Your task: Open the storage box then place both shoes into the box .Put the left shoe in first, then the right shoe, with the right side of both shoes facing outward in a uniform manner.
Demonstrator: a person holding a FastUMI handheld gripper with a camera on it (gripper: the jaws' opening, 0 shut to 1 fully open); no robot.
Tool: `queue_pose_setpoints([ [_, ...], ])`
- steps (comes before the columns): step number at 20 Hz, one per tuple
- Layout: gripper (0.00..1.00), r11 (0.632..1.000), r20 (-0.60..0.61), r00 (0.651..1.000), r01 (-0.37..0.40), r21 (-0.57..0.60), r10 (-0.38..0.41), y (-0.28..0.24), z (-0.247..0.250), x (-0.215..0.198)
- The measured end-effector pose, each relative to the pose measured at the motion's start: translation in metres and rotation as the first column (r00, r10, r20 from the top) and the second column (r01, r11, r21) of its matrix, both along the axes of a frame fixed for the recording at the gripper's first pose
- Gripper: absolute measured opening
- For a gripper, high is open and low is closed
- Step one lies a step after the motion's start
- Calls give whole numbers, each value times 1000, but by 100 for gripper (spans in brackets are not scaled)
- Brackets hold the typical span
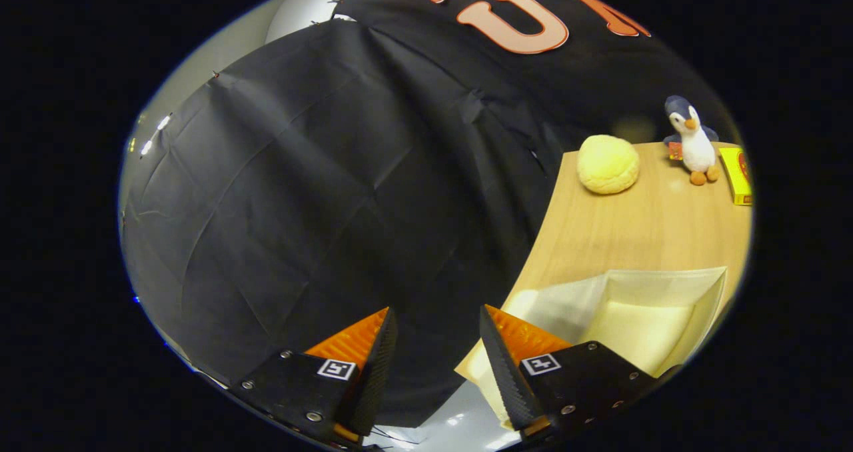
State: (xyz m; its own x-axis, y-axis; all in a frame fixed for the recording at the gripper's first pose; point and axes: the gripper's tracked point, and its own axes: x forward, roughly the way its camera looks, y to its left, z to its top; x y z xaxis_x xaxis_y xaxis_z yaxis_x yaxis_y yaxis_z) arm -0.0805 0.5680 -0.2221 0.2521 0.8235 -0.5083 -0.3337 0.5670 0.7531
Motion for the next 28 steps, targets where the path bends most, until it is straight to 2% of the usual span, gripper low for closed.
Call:
queue_pose_setpoints([
  [1,81,1000,30,999,15,-26,-14,-22,-6,5],
  [3,86,995,101,994,51,-91,-42,-71,-15,12],
  [6,90,972,188,978,130,-194,-93,-147,-34,20],
  [10,93,926,200,971,194,-323,-134,-243,-77,12],
  [13,94,873,202,966,237,-426,-163,-301,-117,7],
  [18,94,796,143,976,217,-565,-165,-375,-187,-36],
  [23,81,759,86,985,168,-629,-147,-400,-237,-70],
  [26,75,743,78,990,140,-654,-118,-403,-256,-78],
  [28,69,717,72,991,134,-684,-116,-409,-272,-78],
])
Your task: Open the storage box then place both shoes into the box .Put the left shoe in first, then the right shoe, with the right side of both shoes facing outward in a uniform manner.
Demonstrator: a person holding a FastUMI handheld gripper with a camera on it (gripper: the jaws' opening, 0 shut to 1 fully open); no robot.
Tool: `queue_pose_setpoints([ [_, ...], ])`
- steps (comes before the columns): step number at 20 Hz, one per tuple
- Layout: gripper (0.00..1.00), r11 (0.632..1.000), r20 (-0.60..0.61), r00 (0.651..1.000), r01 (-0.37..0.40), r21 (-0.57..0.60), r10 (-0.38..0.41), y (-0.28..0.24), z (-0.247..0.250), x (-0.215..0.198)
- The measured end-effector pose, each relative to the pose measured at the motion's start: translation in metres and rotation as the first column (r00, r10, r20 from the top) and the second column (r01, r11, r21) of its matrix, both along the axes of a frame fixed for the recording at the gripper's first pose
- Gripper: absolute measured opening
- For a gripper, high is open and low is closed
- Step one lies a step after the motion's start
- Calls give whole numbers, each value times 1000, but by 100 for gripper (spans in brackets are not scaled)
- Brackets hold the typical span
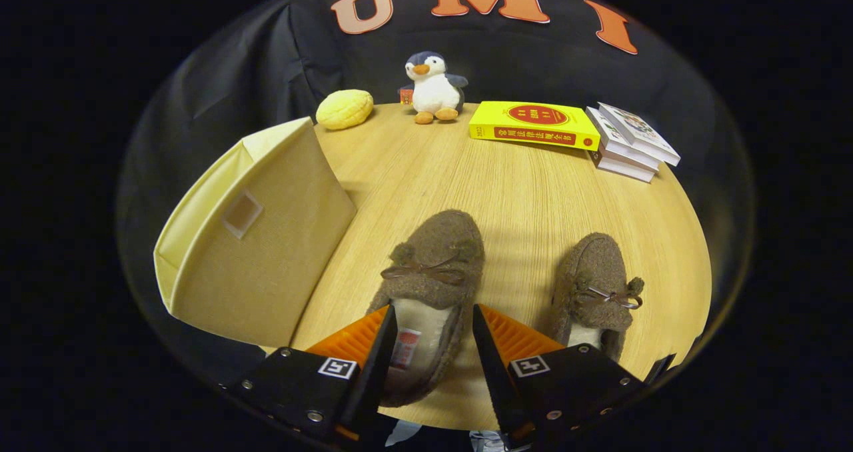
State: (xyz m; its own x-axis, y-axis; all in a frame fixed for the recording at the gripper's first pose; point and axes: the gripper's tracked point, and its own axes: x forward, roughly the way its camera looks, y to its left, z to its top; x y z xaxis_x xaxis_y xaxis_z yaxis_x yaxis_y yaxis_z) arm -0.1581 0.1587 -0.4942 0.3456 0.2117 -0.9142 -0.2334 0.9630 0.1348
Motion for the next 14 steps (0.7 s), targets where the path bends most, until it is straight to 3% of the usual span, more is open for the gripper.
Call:
queue_pose_setpoints([
  [4,54,999,-12,999,45,-8,-45,-2,-20,8],
  [7,37,995,-12,995,96,-10,-96,-3,-28,16],
  [12,23,978,-9,978,207,6,-207,-6,-32,18],
  [14,10,974,-32,973,228,13,-228,-6,-31,16],
])
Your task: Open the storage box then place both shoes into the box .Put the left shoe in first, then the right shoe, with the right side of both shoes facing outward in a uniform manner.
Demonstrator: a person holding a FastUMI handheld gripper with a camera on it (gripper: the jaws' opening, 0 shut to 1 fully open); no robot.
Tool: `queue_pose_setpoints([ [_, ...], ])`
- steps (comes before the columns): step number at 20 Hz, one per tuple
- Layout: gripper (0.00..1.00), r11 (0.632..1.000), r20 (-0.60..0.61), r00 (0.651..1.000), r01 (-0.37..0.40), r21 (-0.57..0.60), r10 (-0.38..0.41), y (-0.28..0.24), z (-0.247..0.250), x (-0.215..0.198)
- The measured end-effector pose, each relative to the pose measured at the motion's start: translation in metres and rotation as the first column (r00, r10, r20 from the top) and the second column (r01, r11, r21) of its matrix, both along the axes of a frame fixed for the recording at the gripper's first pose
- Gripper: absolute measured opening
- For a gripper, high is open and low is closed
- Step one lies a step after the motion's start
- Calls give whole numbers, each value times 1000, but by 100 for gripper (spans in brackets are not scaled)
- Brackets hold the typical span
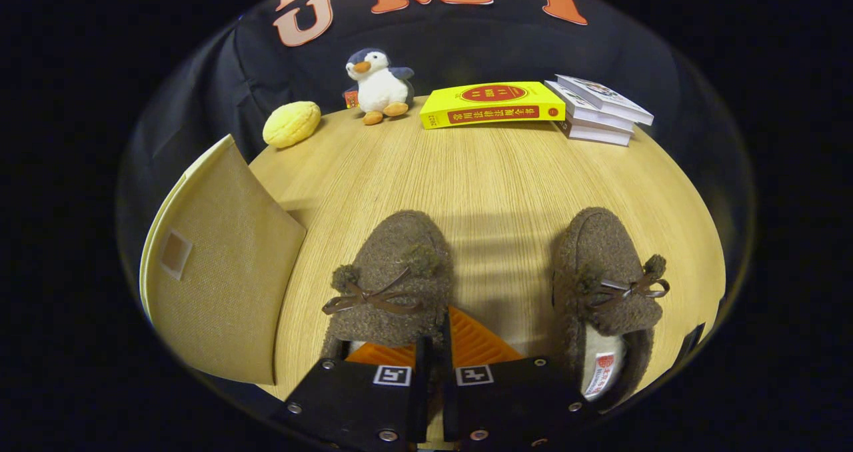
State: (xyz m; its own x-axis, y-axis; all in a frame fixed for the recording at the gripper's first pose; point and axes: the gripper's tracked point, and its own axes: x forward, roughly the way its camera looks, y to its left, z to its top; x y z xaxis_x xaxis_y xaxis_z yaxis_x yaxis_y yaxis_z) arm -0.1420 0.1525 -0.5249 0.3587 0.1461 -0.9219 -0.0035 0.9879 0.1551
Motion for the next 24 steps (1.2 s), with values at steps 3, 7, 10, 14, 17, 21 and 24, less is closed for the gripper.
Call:
queue_pose_setpoints([
  [3,4,1000,-10,1000,20,19,-20,4,17,2],
  [7,4,996,-4,998,55,71,-55,23,61,13],
  [10,4,994,27,997,69,81,-71,35,106,29],
  [14,3,990,92,991,86,115,-97,64,167,54],
  [17,3,984,124,988,77,158,-97,101,203,68],
  [21,3,983,126,991,20,183,-44,156,220,74],
  [24,4,982,88,996,-36,183,20,199,204,67],
])
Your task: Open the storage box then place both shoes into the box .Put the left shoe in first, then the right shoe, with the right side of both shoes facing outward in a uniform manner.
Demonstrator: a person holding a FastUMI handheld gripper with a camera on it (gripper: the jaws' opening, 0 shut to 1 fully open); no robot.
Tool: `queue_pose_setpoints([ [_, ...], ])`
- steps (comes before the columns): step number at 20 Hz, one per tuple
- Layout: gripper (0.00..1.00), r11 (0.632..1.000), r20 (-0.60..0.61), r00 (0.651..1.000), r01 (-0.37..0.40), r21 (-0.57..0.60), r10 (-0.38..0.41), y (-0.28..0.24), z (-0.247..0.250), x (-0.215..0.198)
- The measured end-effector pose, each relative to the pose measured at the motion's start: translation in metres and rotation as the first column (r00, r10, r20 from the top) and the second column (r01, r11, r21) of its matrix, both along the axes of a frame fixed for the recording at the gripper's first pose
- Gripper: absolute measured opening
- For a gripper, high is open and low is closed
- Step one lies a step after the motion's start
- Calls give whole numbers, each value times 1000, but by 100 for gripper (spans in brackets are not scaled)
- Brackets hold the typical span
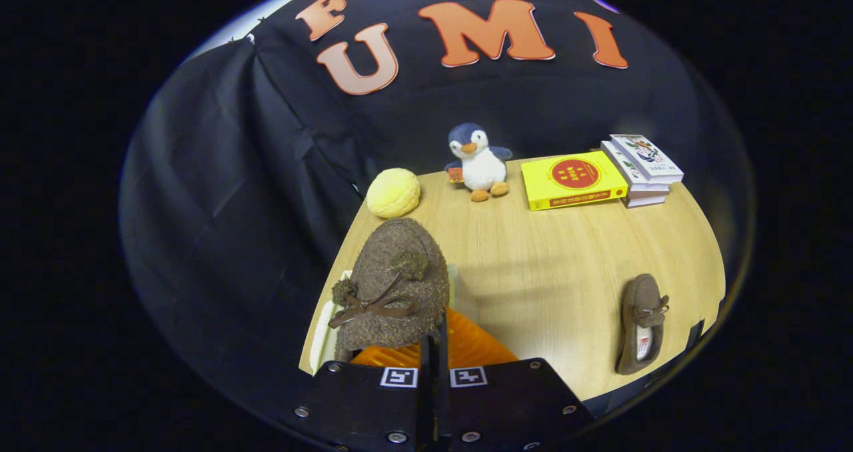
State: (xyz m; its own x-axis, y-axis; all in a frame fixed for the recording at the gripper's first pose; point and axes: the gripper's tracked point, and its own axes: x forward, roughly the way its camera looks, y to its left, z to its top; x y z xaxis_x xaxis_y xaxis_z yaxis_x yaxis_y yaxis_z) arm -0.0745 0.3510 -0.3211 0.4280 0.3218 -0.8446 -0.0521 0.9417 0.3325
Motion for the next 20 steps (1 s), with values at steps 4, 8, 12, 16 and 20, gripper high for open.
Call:
queue_pose_setpoints([
  [4,3,996,-49,995,-89,-18,88,47,-35,-13],
  [8,3,992,-162,981,-119,-48,109,73,-79,-37],
  [12,3,986,-230,964,-152,-75,131,92,-108,-46],
  [16,7,976,-332,932,-189,-105,144,103,-134,-60],
  [20,16,977,-428,889,-206,-58,163,113,-143,-84],
])
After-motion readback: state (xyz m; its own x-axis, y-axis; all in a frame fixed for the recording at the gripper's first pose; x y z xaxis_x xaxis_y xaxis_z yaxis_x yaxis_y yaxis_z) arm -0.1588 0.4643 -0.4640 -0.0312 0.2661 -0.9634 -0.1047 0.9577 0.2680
